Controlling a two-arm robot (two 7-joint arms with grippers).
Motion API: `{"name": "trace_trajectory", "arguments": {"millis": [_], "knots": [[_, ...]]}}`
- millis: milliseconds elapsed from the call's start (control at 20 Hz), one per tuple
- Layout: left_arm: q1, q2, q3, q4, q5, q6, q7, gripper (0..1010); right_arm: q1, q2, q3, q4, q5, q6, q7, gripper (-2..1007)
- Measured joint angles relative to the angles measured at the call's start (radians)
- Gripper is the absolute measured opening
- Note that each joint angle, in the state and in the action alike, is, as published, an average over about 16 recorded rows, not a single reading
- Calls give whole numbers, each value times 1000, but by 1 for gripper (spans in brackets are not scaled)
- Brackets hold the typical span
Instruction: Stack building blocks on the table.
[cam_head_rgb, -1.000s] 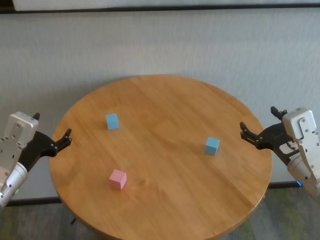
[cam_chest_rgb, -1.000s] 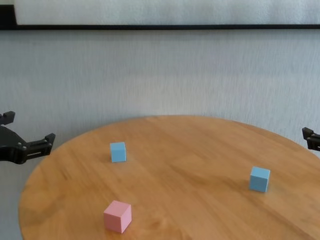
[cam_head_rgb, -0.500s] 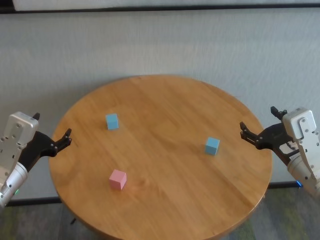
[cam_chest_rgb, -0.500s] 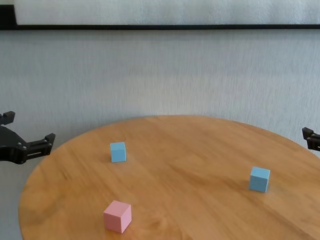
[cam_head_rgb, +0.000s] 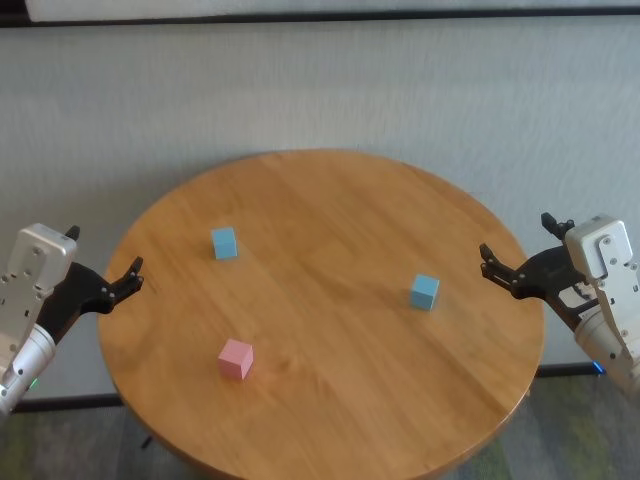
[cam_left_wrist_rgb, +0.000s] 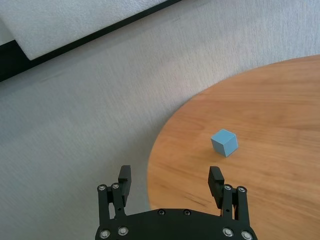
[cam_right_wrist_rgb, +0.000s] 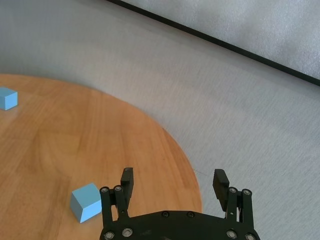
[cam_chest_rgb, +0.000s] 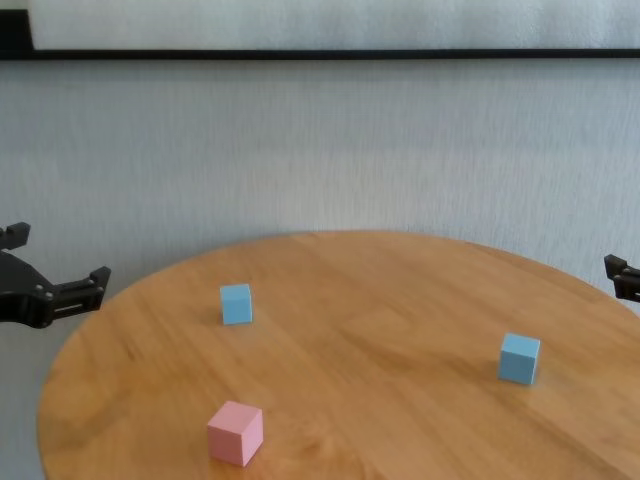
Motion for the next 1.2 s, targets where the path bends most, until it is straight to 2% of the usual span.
{"name": "trace_trajectory", "arguments": {"millis": [950,1200], "knots": [[2,1,-2,-2,3,0,1,1000,0,0,0,0,0,0,0,1005],[12,6,-7,-23,9,13,-1,1000,0,0,0,0,0,0,0,1005]]}}
